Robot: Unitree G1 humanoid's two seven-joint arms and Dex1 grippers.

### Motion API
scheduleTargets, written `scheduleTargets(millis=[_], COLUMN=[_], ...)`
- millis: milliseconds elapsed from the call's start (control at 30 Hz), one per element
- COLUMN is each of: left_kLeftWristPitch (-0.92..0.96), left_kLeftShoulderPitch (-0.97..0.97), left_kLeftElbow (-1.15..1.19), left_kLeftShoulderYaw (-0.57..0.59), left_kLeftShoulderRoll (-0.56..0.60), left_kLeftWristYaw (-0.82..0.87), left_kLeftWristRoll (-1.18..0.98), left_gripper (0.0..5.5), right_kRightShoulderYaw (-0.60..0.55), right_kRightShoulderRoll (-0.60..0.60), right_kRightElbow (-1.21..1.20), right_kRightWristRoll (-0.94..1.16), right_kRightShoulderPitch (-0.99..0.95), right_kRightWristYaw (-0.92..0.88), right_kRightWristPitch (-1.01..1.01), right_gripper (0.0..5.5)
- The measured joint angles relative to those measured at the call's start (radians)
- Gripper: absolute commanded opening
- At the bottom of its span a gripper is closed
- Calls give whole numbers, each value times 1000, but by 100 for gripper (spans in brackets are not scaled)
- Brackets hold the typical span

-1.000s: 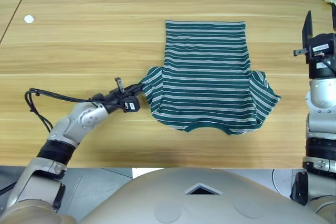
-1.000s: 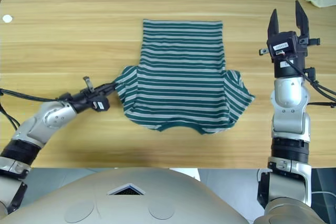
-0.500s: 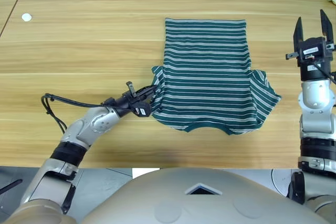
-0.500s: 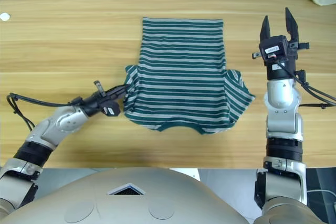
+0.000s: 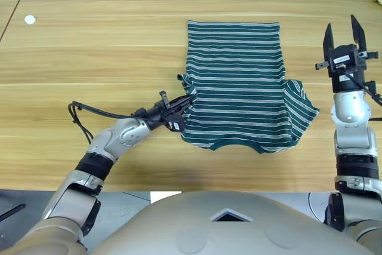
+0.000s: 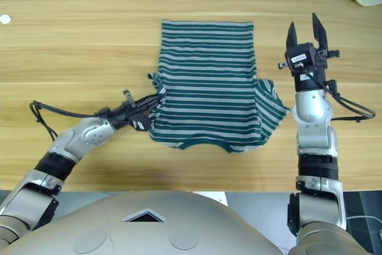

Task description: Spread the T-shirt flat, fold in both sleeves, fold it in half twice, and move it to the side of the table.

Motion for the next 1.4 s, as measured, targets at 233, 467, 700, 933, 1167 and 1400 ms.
scheduleTargets(millis=[233,467,700,933,1167,1400], left_kLeftWristPitch=[-19,-56,-61,-99,-128,-194], left_kLeftShoulderPitch=[-55,-72,-68,-10,-6,21], left_kLeftElbow=[47,99,112,73,43,-100], left_kLeftShoulderYaw=[-47,-89,-103,-122,-99,-1], left_kLeftShoulderRoll=[-39,-51,-55,-59,-80,-53], left_kLeftWristYaw=[-10,-64,-123,-165,-158,-138], left_kLeftWristRoll=[10,-26,-74,-149,-179,-289], left_gripper=[62,182,296,410,444,444], right_kRightShoulderYaw=[12,30,32,-58,-21,8], right_kRightShoulderRoll=[8,22,1,-212,-372,-417], right_kRightElbow=[12,19,15,-179,-119,-127], right_kRightWristRoll=[-3,-13,-45,-85,-241,-288], right_kRightShoulderPitch=[0,-1,-1,218,515,571], right_kRightWristYaw=[-3,-9,-6,155,314,334], right_kRightWristPitch=[-5,-5,-4,17,0,32], right_gripper=[202,202,202,202,202,202])
